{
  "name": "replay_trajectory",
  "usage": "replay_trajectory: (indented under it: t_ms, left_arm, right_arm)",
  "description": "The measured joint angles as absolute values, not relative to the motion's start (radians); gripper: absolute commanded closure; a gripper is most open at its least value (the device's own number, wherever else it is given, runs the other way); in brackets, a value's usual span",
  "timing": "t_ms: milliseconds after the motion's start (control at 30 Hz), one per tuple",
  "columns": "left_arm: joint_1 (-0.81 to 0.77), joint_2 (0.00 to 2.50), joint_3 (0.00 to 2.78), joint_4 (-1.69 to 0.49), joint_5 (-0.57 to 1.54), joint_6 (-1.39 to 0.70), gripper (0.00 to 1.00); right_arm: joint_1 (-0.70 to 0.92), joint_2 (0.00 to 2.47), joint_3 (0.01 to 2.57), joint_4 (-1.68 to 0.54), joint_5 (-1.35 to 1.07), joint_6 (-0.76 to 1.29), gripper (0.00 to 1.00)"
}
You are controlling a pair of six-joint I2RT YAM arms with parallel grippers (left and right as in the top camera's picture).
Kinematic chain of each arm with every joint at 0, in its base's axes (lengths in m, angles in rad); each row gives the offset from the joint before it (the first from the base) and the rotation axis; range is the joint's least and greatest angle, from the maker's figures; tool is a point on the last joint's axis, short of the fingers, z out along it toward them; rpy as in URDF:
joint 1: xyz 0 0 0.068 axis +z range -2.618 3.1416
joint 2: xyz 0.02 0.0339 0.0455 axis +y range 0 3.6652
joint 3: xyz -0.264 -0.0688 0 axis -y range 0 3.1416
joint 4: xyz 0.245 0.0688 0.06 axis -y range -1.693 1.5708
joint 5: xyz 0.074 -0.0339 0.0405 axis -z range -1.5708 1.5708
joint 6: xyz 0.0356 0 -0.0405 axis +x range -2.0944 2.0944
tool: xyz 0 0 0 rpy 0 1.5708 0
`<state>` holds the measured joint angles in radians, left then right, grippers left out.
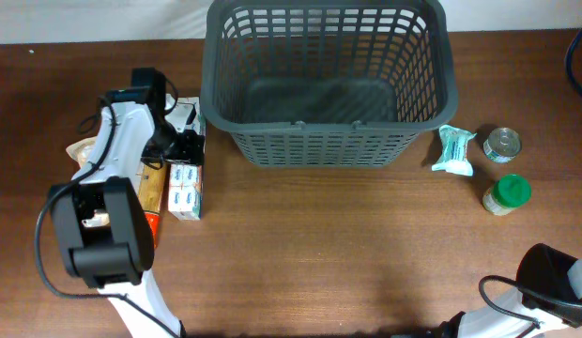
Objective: Pack container
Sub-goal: 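Grasp the white tissue-box multipack with the left gripper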
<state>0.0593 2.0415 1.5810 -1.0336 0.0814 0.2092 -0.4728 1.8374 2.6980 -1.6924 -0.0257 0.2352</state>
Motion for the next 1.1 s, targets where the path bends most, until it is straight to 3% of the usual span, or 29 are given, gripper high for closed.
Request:
replay_trajectory:
  t_ms: [100, 167, 233, 267, 600, 867, 1100]
  left_arm:
    - [0.055, 2.082, 1.581, -1.020, 0.065, 0.201, 0.28]
    - [0.055, 2.112, 1.581, -1.019, 0.058, 0.192, 0.53]
    - [0.055, 2.143, 1.581, -1.019, 0.056, 0.188, 0.89]
    - [0.054, 2.149, 1.583, -1.019, 0.060, 0.189, 0.98]
    - [0.052, 2.157, 1.701, -1.185, 0.019, 0.189, 0.98]
    - [0.052, 2.131, 2.255, -1.321, -0.167, 0.206, 0.98]
    - [0.029, 1.982, 2.672, -1.258, -0.196, 0.318, 0.98]
  right_arm:
    - [-0.473, 1.837, 2.698, -1.692, -0.026, 0.236, 0.01]
    - [-0.473, 1.837, 2.698, -1.692, -0.026, 0.236, 0.01]
    - [-0.473, 1.837, 2.698, -1.692, -0.026, 0.236, 0.01]
    - [-0.473, 1.837, 2.698, -1.692, -0.026, 0.236, 0.01]
    - [-0.473, 1.837, 2.698, -1.692, -0.026, 0.236, 0.01]
    - [-0.473, 1.837, 2.698, -1.692, -0.026, 0.236, 0.01]
    - [-0.473, 1.837, 2.698, -1.692, -0.026, 0.235, 0.02]
